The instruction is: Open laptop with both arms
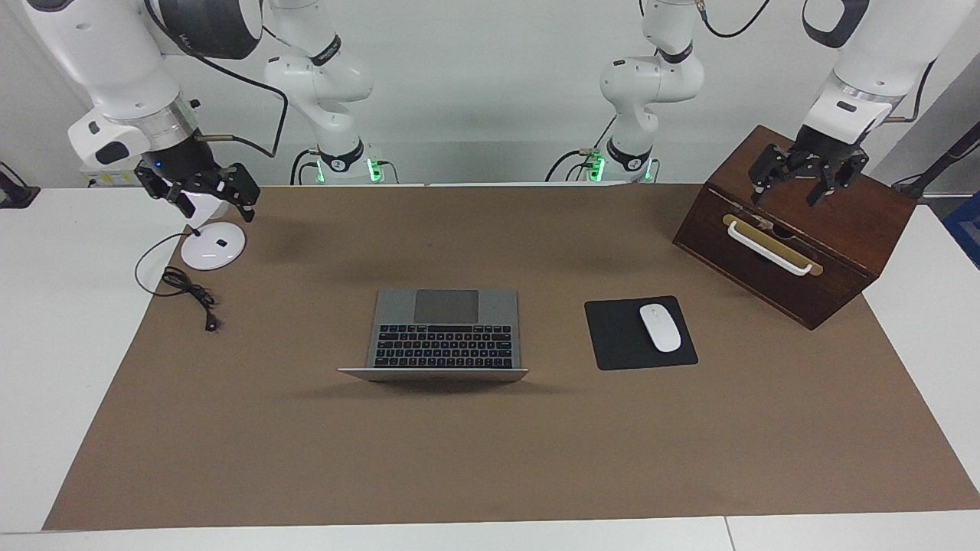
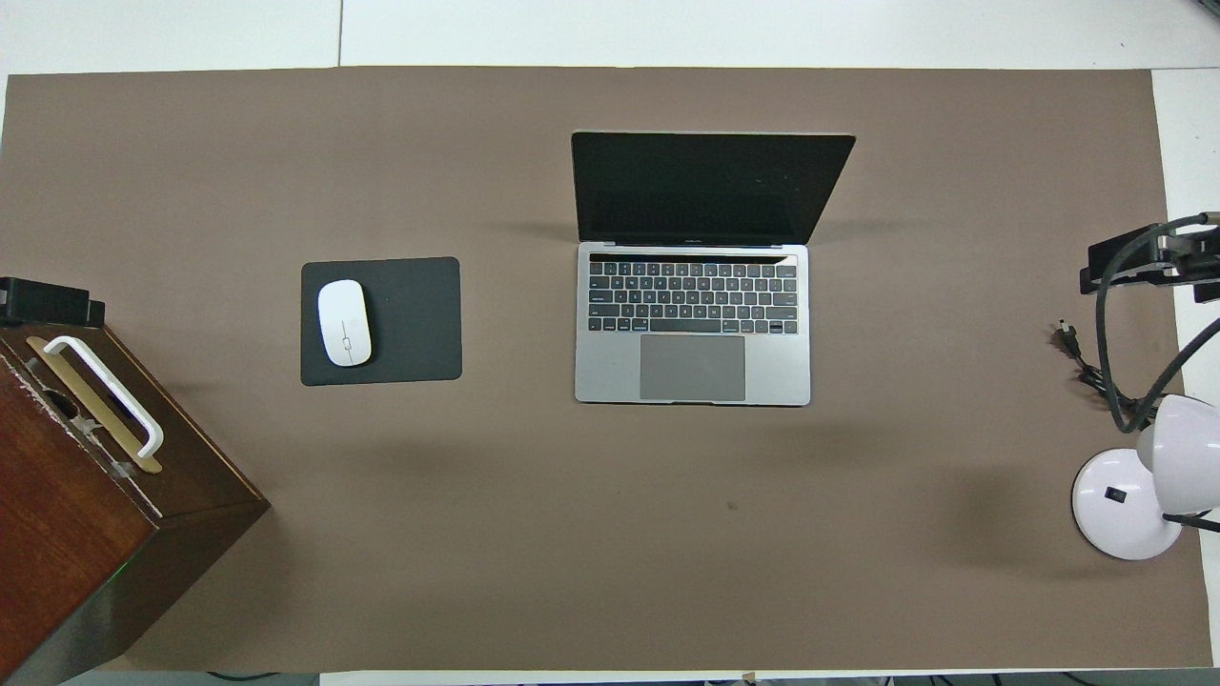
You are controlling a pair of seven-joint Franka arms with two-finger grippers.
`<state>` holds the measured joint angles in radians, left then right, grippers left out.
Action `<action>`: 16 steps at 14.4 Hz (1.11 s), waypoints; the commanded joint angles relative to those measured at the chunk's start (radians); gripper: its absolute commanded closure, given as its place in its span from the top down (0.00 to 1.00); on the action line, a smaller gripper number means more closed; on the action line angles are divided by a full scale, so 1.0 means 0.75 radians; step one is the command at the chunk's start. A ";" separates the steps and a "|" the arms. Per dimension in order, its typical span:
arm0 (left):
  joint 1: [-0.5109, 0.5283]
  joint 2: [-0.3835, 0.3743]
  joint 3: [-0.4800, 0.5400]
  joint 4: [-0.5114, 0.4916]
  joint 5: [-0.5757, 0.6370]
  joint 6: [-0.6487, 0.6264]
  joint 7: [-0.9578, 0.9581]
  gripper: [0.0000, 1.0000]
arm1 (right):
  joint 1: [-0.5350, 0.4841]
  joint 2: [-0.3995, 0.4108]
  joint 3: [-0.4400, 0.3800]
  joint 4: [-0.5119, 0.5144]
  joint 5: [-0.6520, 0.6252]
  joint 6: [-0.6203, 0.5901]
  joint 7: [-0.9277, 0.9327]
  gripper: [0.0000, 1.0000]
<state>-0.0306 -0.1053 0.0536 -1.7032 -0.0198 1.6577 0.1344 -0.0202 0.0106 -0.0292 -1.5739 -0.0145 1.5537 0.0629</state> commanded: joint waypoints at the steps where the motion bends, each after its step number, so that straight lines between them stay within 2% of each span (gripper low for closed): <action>1: 0.010 0.007 -0.002 0.017 -0.015 -0.014 -0.005 1.00 | -0.010 -0.020 0.008 -0.027 -0.034 0.017 0.031 1.00; 16: 0.016 0.003 0.000 0.007 -0.015 -0.012 -0.005 1.00 | -0.012 -0.018 0.008 -0.027 -0.030 0.031 0.012 1.00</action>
<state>-0.0299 -0.1043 0.0569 -1.7034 -0.0198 1.6577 0.1344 -0.0202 0.0106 -0.0301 -1.5739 -0.0146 1.5542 0.0630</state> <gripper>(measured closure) 0.000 0.000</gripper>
